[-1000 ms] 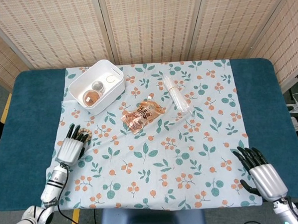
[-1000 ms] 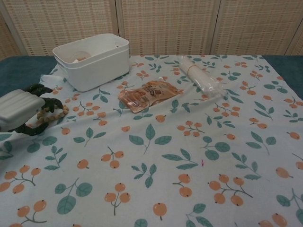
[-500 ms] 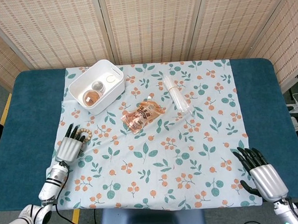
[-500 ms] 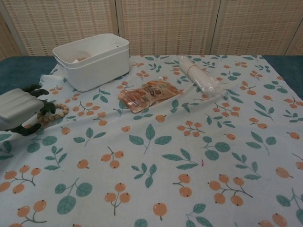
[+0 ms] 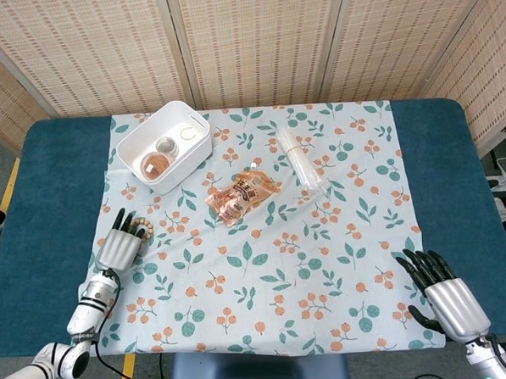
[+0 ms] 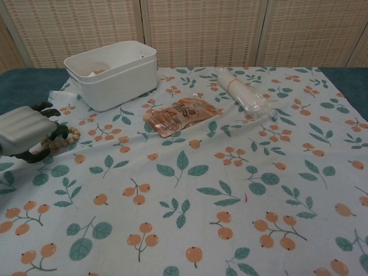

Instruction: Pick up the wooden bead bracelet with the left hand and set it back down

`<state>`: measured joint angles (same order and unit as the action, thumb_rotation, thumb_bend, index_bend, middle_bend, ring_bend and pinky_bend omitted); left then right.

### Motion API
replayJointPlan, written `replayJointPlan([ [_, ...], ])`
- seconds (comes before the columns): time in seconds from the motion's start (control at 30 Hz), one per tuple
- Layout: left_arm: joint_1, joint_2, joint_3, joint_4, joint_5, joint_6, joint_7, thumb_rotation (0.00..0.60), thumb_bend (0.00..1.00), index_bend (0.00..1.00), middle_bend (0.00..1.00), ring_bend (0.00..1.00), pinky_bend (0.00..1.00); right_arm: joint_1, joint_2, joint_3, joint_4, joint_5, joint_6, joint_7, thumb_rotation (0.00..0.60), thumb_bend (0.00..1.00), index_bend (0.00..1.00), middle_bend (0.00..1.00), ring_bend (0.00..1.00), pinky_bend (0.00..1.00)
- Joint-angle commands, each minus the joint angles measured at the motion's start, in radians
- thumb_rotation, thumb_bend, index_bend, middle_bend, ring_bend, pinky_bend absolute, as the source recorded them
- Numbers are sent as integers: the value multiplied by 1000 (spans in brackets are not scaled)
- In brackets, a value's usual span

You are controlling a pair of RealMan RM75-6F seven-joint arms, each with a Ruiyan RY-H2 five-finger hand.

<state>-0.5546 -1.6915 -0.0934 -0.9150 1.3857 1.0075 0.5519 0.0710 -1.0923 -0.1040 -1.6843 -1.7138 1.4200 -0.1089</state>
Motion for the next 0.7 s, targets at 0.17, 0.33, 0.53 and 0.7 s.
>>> replayJointPlan([
  [0.17, -6, 5, 6, -21, -56, -51, 113, 600, 448, 324, 383, 95, 35, -3, 4, 0, 1, -3, 7, 7, 600, 240, 0, 0, 0, 0],
  [0.33, -11, -6, -3, -11, -75, -37, 153, 600, 453, 448, 495, 163, 45, -2, 5, -1, 1, -3, 5, 8, 600, 240, 0, 0, 0, 0],
  [0.53, -19, -9, 1, 9, -118, -84, 203, 600, 453, 495, 574, 225, 52, -3, 5, 1, 1, -4, 9, 9, 600, 241, 0, 0, 0, 0],
  [0.7, -23, 9, -4, -23, -159, -103, 253, 600, 452, 460, 548, 215, 47, -3, 4, 1, 1, -4, 6, 7, 600, 240, 0, 0, 0, 0],
])
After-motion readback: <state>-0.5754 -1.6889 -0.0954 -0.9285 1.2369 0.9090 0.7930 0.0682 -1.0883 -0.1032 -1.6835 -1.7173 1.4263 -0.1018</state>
